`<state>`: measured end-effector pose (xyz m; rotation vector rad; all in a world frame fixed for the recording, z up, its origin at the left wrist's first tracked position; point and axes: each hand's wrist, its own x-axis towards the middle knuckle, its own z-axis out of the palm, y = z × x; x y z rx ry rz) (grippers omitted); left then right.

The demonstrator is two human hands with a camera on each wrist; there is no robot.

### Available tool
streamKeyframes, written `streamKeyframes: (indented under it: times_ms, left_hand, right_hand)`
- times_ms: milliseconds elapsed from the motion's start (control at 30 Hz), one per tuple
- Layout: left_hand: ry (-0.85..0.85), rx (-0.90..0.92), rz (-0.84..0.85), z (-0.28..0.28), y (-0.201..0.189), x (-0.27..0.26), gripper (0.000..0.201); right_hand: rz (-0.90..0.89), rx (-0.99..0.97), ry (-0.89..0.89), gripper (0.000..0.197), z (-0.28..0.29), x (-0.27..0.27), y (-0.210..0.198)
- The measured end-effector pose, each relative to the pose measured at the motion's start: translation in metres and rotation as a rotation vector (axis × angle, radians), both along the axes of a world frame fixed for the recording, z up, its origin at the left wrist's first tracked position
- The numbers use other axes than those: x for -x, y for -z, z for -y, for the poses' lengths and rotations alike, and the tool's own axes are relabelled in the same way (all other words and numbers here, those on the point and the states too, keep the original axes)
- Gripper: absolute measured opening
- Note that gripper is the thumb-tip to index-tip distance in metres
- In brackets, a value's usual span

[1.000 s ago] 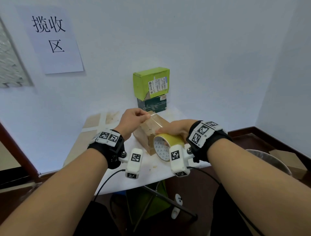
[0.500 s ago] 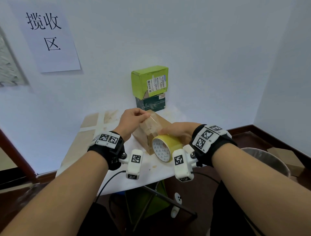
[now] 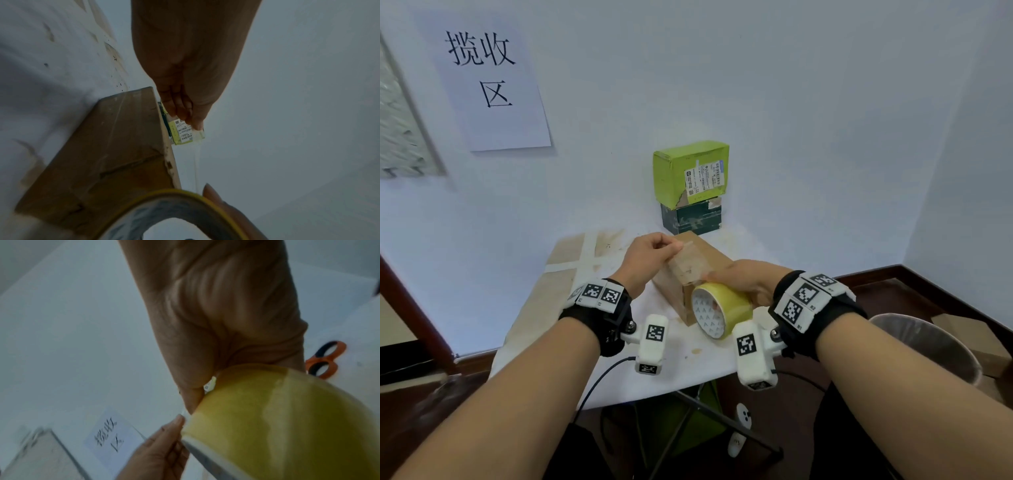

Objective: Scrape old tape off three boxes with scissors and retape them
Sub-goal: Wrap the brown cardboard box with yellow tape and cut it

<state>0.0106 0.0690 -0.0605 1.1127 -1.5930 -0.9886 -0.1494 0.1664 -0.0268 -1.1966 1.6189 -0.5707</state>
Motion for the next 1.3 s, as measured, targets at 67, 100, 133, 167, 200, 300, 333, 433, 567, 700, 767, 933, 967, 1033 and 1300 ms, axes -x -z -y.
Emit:
streamKeyframes:
  times_ms: [67, 100, 133, 167, 200, 300, 333, 433, 567, 700, 767, 933, 967, 1033, 1300]
  left_hand:
    - [0.013, 0.008, 0.025, 0.003, -0.001, 0.0, 0.006]
    - [0.019, 0.01, 0.035, 0.004, -0.001, -0.001, 0.007]
    - [0.022, 0.011, 0.046, 0.006, -0.001, -0.001, 0.007]
    - [0.023, 0.01, 0.055, 0.007, 0.0, -0.002, 0.008]
    - [0.022, 0.007, 0.062, 0.009, 0.002, -0.003, 0.009]
    - [0.01, 0.006, 0.091, 0.013, 0.007, -0.007, 0.012]
    - [0.003, 0.014, 0.103, 0.014, 0.01, -0.007, 0.013]
    - [-0.044, 0.102, 0.169, 0.015, 0.013, -0.007, 0.011]
    - [-0.072, 0.219, 0.246, 0.015, 0.013, -0.006, 0.009]
    - [-0.073, 0.216, 0.278, 0.017, 0.015, -0.006, 0.01]
    - [-0.072, 0.213, 0.284, 0.018, 0.016, -0.007, 0.01]
    - [-0.085, 0.219, 0.308, 0.022, 0.018, -0.009, 0.01]
    - [-0.083, 0.219, 0.31, 0.023, 0.017, -0.009, 0.01]
    - [-0.078, 0.226, 0.311, 0.024, 0.017, -0.009, 0.009]
    - [-0.067, 0.273, 0.334, 0.026, 0.022, -0.006, 0.008]
  right_hand:
    - [0.035, -0.013, 0.028, 0.048, 0.003, 0.001, 0.001]
    - [0.052, -0.006, 0.034, 0.049, 0.004, 0.001, 0.002]
    - [0.07, 0.0, 0.044, 0.049, 0.004, 0.0, 0.003]
    - [0.087, 0.009, 0.049, 0.048, 0.004, 0.0, 0.006]
    - [0.092, 0.014, 0.052, 0.048, 0.004, -0.002, 0.008]
    - [0.069, 0.032, 0.049, 0.048, 0.004, -0.003, 0.01]
    - [0.055, 0.025, 0.049, 0.048, 0.004, -0.004, 0.009]
    - [-0.016, 0.054, 0.028, 0.044, 0.007, -0.005, 0.003]
    - [-0.195, 0.11, -0.025, 0.042, 0.012, -0.011, -0.001]
    - [-0.305, 0.126, -0.067, 0.041, 0.015, -0.013, -0.004]
    - [-0.337, 0.139, -0.081, 0.039, 0.016, -0.013, -0.007]
    - [-0.458, 0.134, -0.138, 0.041, 0.017, -0.017, -0.011]
    - [-0.484, 0.138, -0.149, 0.042, 0.017, -0.018, -0.012]
    - [-0.526, 0.148, -0.174, 0.042, 0.017, -0.019, -0.013]
    - [-0.57, 0.171, -0.207, 0.043, 0.019, -0.017, -0.015]
